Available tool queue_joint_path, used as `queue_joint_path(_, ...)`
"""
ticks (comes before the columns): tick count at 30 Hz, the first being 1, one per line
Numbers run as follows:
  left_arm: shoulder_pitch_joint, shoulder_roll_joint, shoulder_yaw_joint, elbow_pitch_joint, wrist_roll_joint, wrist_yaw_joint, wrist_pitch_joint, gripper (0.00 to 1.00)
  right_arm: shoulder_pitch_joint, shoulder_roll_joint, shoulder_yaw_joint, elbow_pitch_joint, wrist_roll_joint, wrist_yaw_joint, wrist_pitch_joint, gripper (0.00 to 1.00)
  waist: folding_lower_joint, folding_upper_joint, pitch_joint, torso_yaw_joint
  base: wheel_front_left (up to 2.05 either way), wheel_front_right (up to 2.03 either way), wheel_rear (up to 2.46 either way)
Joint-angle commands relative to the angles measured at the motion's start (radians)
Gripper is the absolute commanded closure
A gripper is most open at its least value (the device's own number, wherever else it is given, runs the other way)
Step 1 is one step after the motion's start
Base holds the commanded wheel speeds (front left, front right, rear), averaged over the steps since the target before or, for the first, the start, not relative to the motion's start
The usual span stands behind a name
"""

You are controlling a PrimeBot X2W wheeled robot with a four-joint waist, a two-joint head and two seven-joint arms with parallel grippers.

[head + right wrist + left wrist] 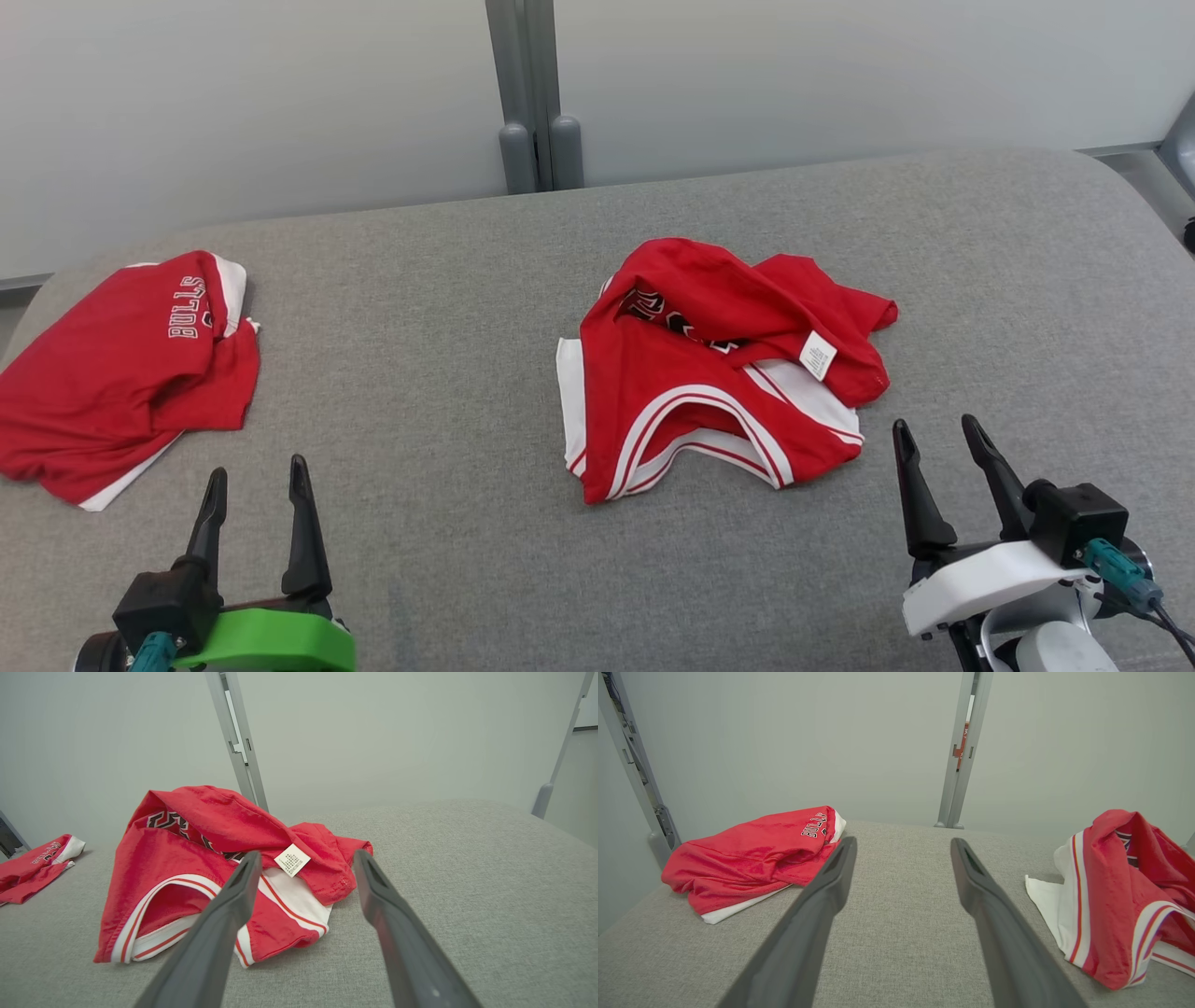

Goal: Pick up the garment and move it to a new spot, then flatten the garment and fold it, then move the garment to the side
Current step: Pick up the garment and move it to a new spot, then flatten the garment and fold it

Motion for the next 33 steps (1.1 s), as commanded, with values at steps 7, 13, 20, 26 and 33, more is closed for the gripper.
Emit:
queue_joint_path(7, -0.005, -0.004, 0.005, 0.014, 0.021, -0.015, -0.001, 0.0, 0.0, -0.008, 0.01, 0.002, -0.001, 0.0, -0.002, 0.0, 0.0, 0.0, 0.001, 0.002, 0.0, 0.0, 0.0)
queue_joint_path(13, -0.008, -0.005, 0.009, 0.02, 0.026, -0.017, -0.001, 0.0, 0.003, -0.001, 0.012, -0.008, -0.008, 0.0, 0.004, 0.0, 0.0, 0.0, -0.001, 0.002, 0.0, 0.0, 0.0)
queue_joint_path(20, -0.008, -0.006, 0.015, 0.023, 0.033, -0.018, -0.001, 0.0, 0.004, -0.002, 0.015, -0.007, -0.007, 0.0, 0.004, 0.0, 0.0, 0.0, -0.003, 0.002, 0.0, 0.0, 0.0)
queue_joint_path(26, -0.006, -0.006, 0.011, 0.024, 0.029, -0.018, -0.001, 0.0, 0.004, -0.002, 0.017, -0.008, -0.005, 0.0, 0.003, 0.0, 0.0, 0.0, -0.003, 0.002, 0.0, 0.0, 0.0)
queue_joint_path(33, -0.009, -0.006, 0.005, 0.025, 0.025, -0.01, -0.001, 0.0, 0.001, -0.001, 0.018, -0.006, -0.004, 0.0, 0.003, 0.0, 0.0, 0.0, -0.002, 0.002, 0.0, 0.0, 0.0)
